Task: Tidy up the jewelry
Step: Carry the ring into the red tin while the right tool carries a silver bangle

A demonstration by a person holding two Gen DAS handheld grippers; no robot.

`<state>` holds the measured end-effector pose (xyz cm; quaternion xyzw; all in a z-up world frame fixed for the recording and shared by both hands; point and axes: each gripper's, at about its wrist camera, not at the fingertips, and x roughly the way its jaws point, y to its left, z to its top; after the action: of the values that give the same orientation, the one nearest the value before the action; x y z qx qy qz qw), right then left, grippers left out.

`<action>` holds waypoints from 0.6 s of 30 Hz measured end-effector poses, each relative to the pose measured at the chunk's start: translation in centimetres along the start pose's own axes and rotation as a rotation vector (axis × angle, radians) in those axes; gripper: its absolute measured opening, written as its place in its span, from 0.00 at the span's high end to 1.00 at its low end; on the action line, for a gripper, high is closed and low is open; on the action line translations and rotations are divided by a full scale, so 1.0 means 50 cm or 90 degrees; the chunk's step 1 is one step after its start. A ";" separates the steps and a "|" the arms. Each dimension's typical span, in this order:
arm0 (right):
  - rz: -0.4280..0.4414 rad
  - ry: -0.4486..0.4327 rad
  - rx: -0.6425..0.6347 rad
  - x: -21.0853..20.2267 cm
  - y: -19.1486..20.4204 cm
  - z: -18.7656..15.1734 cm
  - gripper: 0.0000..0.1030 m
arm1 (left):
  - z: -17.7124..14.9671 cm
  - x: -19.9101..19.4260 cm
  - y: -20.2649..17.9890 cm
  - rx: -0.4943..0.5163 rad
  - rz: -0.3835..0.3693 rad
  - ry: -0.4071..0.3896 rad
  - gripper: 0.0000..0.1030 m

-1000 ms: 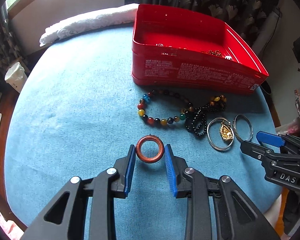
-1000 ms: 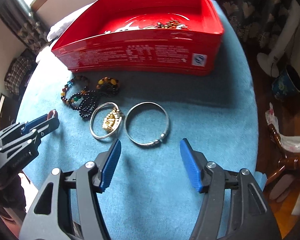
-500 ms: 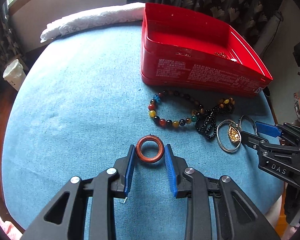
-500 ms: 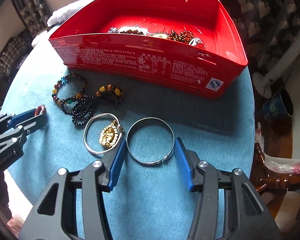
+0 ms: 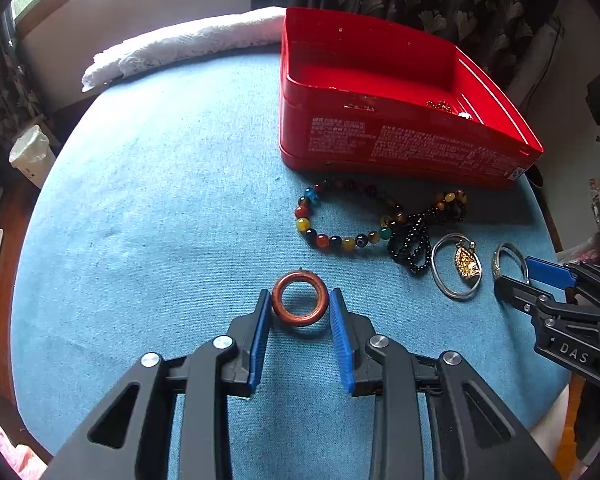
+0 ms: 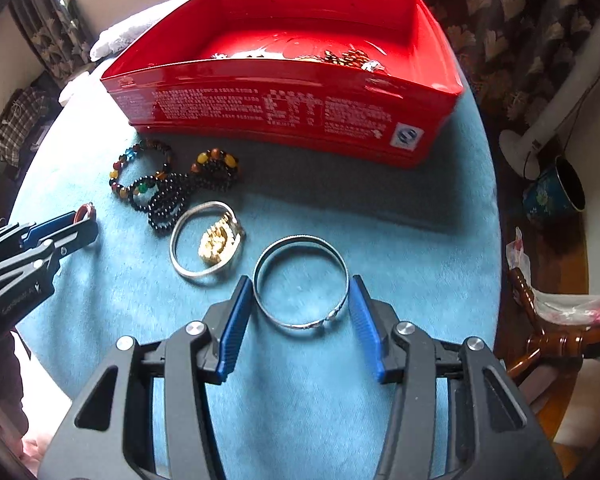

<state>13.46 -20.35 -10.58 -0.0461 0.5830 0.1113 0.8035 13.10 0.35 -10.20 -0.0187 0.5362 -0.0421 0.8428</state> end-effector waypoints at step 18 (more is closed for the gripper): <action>0.016 -0.072 0.019 -0.101 -0.047 -0.010 0.54 | 0.035 -0.075 -0.072 0.026 -0.005 -0.049 0.72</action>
<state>12.05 -23.36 -6.08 -0.0201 0.5386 0.1151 0.8344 12.92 -2.91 -5.81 -0.0054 0.5025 -0.0559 0.8628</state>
